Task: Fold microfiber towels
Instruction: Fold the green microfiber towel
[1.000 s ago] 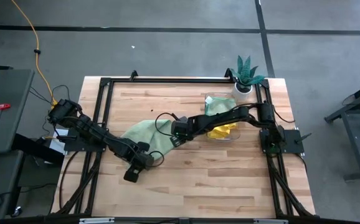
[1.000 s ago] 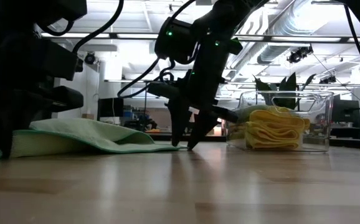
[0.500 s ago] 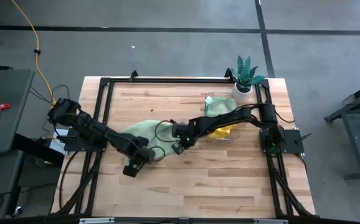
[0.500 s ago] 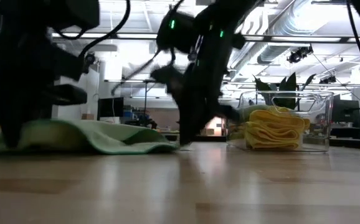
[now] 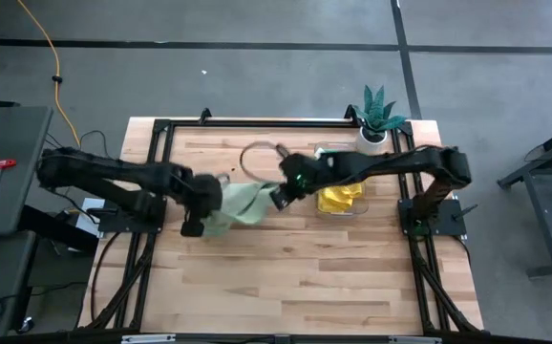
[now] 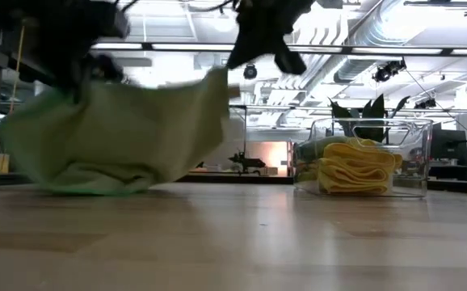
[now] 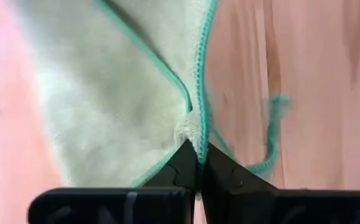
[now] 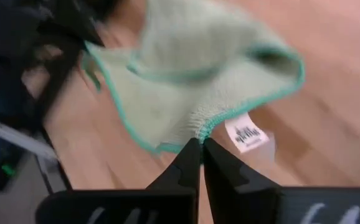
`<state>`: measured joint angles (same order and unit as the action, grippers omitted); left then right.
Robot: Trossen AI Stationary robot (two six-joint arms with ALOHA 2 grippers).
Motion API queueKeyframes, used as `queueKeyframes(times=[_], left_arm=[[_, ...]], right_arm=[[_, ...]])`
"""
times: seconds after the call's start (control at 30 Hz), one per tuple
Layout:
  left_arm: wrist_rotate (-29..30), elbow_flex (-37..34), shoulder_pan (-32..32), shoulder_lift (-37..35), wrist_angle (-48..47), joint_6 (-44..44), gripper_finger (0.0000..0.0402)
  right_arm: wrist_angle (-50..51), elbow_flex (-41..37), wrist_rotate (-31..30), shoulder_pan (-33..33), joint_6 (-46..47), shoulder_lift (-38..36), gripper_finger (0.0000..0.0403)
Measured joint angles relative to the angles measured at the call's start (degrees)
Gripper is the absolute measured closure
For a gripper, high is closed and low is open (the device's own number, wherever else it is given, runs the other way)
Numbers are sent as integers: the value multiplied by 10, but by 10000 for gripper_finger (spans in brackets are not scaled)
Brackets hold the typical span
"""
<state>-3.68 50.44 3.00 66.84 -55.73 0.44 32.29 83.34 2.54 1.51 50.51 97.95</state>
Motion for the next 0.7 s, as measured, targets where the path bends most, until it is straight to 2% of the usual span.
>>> queueKeyframes(times=[0.17, 0.4, 0.57, 0.7], left_arm=[[-10, 86, 72, -53, -34, 8, 401], [-6, 253, 146, -61, -80, 13, 401], [60, 334, 191, -62, -91, 17, 401], [128, 353, 229, -61, -102, 35, 401]], right_arm=[[-9, 1, -11, 25, -27, -46, 403], [-43, 1, -4, 72, -82, -95, 403], [-71, 1, 9, 108, -104, -125, 403], [-100, 2, 15, 137, -122, -132, 403]])
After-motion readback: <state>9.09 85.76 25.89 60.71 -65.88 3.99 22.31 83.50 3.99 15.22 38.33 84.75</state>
